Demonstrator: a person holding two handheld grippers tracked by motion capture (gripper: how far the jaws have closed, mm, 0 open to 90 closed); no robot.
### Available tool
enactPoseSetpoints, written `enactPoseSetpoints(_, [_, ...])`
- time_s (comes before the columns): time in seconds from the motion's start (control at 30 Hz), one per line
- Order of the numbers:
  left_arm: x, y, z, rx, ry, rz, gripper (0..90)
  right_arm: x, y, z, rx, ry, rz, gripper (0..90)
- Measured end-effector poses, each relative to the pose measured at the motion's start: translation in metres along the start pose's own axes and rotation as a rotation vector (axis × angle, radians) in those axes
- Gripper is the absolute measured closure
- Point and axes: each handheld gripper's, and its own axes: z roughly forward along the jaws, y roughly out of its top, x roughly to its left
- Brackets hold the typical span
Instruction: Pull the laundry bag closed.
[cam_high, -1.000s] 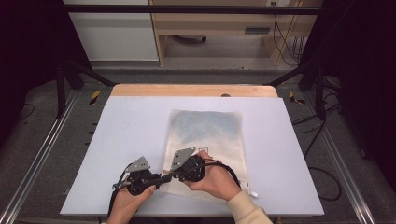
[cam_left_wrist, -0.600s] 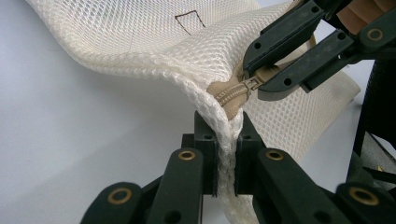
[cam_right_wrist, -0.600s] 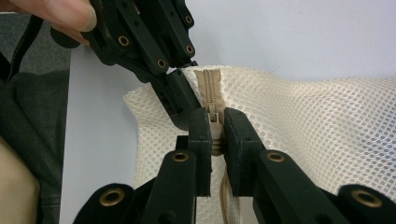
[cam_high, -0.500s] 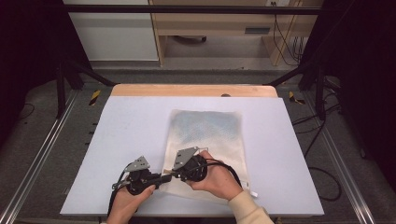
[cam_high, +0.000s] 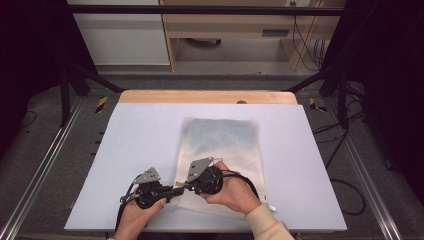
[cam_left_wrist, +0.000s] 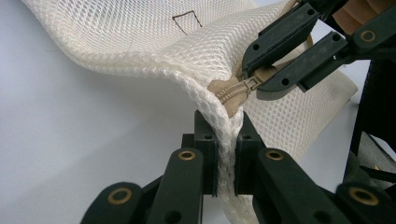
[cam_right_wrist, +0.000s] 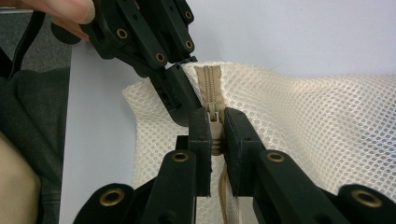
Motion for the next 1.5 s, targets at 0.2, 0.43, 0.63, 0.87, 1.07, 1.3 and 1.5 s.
enactPoseSetpoints(0.2, [0.000, 0.000, 0.000, 0.004, -0.003, -0.004, 83.5, 0.000, -0.003, 0.001, 0.003, 0.001, 0.001, 82.0])
enactPoseSetpoints(0.43, [-0.001, 0.001, -0.001, -0.002, -0.009, -0.006, 83.6, -0.001, -0.006, 0.000, 0.010, 0.000, 0.001, 82.0])
enactPoseSetpoints(0.63, [-0.001, 0.001, -0.001, -0.001, -0.013, -0.007, 83.6, -0.001, -0.006, 0.000, 0.009, -0.003, 0.002, 82.0])
enactPoseSetpoints(0.87, [0.000, 0.001, -0.002, -0.008, -0.021, -0.012, 83.6, -0.001, -0.009, -0.002, 0.019, -0.013, -0.006, 82.0])
enactPoseSetpoints(1.07, [0.001, 0.001, -0.003, -0.010, -0.018, -0.017, 83.7, -0.003, -0.014, -0.004, 0.037, -0.025, 0.005, 82.0])
enactPoseSetpoints(1.3, [0.002, 0.001, -0.003, -0.010, -0.022, -0.018, 83.7, -0.004, -0.016, -0.006, 0.042, -0.027, 0.007, 82.0])
enactPoseSetpoints(1.5, [0.002, 0.000, -0.003, -0.010, -0.022, -0.017, 83.6, -0.004, -0.017, -0.007, 0.042, -0.026, 0.009, 82.0])
